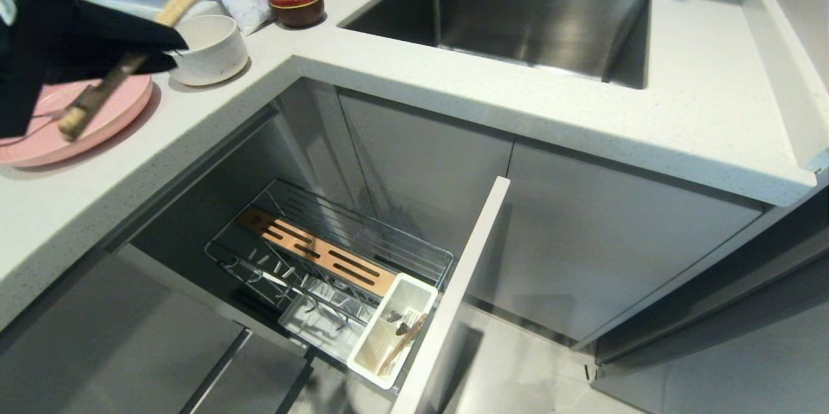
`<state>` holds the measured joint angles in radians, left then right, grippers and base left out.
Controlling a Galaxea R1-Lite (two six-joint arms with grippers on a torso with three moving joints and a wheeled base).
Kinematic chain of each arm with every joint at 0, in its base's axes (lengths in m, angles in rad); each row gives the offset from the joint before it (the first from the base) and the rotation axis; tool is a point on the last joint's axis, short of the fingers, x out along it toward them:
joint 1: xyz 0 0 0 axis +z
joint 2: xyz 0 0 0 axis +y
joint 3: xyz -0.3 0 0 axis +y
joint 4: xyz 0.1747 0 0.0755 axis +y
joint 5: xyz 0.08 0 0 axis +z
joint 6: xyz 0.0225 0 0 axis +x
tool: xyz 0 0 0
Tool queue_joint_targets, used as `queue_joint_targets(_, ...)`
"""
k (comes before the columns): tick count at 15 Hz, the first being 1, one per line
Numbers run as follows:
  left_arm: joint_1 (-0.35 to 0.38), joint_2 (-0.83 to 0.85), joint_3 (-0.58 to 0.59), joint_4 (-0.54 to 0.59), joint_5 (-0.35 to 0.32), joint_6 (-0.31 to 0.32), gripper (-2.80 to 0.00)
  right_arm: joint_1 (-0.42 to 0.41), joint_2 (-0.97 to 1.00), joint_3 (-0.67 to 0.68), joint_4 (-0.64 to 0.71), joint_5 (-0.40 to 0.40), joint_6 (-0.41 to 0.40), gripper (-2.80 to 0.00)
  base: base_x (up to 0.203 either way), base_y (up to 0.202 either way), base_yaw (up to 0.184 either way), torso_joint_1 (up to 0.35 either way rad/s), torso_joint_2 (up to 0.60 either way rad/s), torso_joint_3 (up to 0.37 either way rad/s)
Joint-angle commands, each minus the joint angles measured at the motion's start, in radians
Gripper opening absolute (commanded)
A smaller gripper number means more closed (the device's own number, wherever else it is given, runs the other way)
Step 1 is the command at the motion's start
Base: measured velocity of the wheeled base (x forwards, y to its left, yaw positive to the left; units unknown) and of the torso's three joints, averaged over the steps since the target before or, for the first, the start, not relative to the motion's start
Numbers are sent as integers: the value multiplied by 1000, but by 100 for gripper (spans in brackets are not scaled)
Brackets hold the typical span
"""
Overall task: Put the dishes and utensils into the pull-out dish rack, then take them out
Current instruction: Pick up the chopsticks and place it in the cupboard
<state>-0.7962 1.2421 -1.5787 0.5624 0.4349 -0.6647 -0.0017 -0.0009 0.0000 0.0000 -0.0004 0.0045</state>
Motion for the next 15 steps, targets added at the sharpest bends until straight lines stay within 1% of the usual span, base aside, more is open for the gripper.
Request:
queue_joint_targets(1, -41, 44, 27, 82, -77, -9, -280, 0, -4, 2, 0, 0, 0, -280, 0, 0, 0, 0, 0, 0)
queue_joint_targets(2, -42, 57, 24, 132, -121, -10, -280, 0, -4, 2, 0, 0, 0, -280, 0, 0, 0, 0, 0, 0)
queue_joint_targets(4, -43, 68, 19, 284, -199, -8, -280, 0, -4, 2, 0, 0, 0, -280, 0, 0, 0, 0, 0, 0)
queue_joint_targets(5, -41, 71, 7, 351, -250, -5, -280, 0, -4, 2, 0, -1, 0, -280, 0, 0, 0, 0, 0, 0)
queue_joint_targets(6, -41, 75, -8, 411, -281, 3, -280, 0, -4, 2, 0, 0, 0, -280, 0, 0, 0, 0, 0, 0)
queue_joint_targets(8, -39, 106, -38, 563, -295, 35, -280, 0, -4, 2, 0, 0, 0, -280, 0, 0, 0, 0, 0, 0)
queue_joint_targets(10, -37, 144, -37, 613, -297, 51, -280, 0, -4, 2, 0, 0, 0, -280, 0, 0, 0, 0, 0, 0)
queue_joint_targets(12, -37, 200, -31, 695, -295, 63, -280, 0, -4, 2, 0, -1, 0, -280, 0, 0, 0, 0, 0, 0)
queue_joint_targets(13, -38, 222, -19, 710, -295, 69, -280, 0, -4, 2, 0, 0, 0, -280, 0, 0, 0, 0, 0, 0)
queue_joint_targets(15, -39, 241, 26, 740, -302, 149, -280, 0, -4, 2, 0, 0, 0, -280, 0, 0, 0, 0, 0, 0)
